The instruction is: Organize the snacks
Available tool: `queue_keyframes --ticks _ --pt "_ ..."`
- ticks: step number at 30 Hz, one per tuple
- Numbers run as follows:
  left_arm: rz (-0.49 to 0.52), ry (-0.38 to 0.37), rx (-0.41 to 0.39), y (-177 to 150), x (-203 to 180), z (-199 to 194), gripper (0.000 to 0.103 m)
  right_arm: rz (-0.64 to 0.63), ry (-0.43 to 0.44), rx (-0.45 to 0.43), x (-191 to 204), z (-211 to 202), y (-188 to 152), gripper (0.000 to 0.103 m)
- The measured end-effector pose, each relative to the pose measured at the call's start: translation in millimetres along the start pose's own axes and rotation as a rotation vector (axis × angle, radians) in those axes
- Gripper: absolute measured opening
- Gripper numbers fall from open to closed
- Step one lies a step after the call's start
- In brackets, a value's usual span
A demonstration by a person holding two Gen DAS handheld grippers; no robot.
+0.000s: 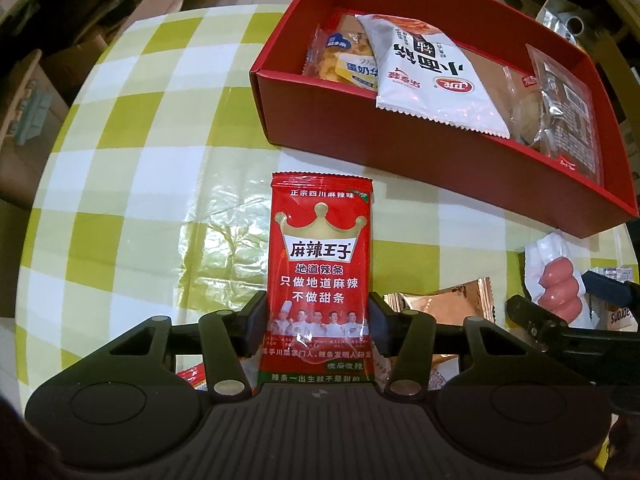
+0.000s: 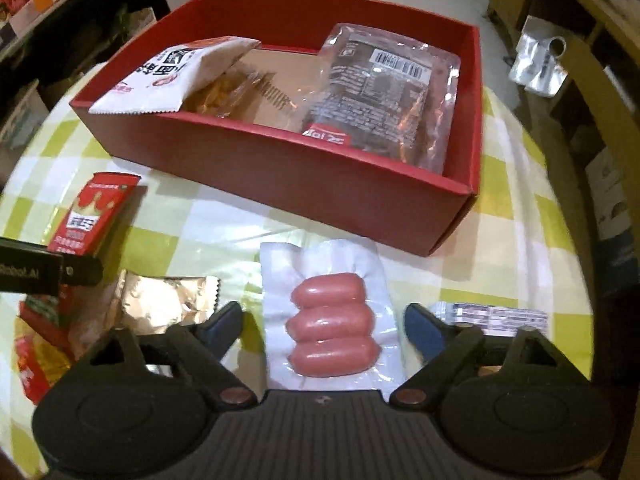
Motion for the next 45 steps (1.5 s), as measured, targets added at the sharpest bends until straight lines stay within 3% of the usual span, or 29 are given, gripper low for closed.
queue_keyframes --ticks 1,28,45 --pt "0.003 -0.001 -0.001 -0.1 -0.2 0.1 0.060 0.002 -0.001 -0.005 -0.7 -1.7 -0.6 0.078" --pt "0.071 0.001 -0.043 -14.4 -13.2 -18.2 0.060 0.015 0.053 -0.065 11.3 -41.4 -7.4 0.077" --pt "0.140 0.007 -0.134 -23.6 -29.0 -47.5 0.060 0.043 0.051 -0.132 8.0 -67.0 -8.2 0.077"
Point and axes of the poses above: each gripper's, at about its wrist camera, not at the fingertips, and z roughly the way its jaws point, x to its left, y to its top, the point moved 5 cm from there along z, roughly the way its jaws point, and after that the axes turned 3 degrees about -z, right-handed, at the moved point
